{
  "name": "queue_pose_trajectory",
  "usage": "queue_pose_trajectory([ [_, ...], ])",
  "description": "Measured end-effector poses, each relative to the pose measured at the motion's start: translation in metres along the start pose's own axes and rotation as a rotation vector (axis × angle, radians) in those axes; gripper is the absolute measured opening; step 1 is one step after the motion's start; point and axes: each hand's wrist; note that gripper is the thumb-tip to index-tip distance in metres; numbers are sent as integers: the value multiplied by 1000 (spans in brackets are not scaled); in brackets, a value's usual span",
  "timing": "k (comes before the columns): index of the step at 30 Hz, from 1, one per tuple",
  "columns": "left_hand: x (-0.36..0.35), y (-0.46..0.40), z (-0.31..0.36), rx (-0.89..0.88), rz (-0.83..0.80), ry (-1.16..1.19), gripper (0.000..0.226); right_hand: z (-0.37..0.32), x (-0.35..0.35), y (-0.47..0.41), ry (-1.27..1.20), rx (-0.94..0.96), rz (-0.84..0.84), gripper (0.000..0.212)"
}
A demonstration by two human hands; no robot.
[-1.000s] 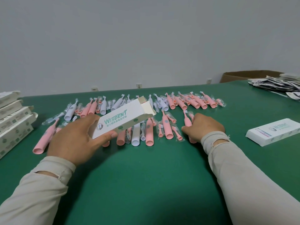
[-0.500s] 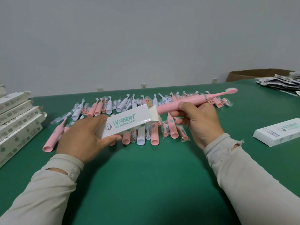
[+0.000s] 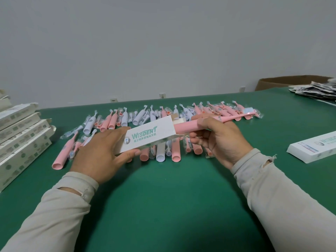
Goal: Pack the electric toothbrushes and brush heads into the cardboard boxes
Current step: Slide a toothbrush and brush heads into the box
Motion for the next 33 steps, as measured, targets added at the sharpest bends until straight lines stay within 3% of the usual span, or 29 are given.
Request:
queue_pose_trajectory([
  [6, -4, -2, 0, -34, 22, 9, 70, 9, -2, 0, 208, -36, -45, 33],
  [9, -6, -4, -5, 16, 17, -16, 64, 5, 2, -3, 26, -37, 58, 35],
  [12, -5, -3, -6, 37, 26, -29, 62, -2, 8, -9, -102, 67, 204, 9],
  [15, -5, -4, -4, 53, 31, -23, 62, -3, 10, -9, 82, 117, 169, 10],
  [19, -5, -4, -3, 47, 25, 4, 64, 10, 3, 0, 611, 172, -139, 30],
  [22, -5, -3, -4, 58, 32, -4, 67, 14, -3, 1, 598, 216, -81, 33],
  [25, -4, -3, -4, 61, 39, 4, 67, 11, 0, 0, 639, 255, -4, 23],
  [33, -3, -3, -1, 47, 37, -15, 63, 13, -1, 2, 747, 282, -46, 10],
])
Point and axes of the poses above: each hand's wrist, its own y-axis away from the middle knuckle, its own x-axis out of the back of the hand, z = x × y, and after that the axes turned 8 degrees about -y, right-handed
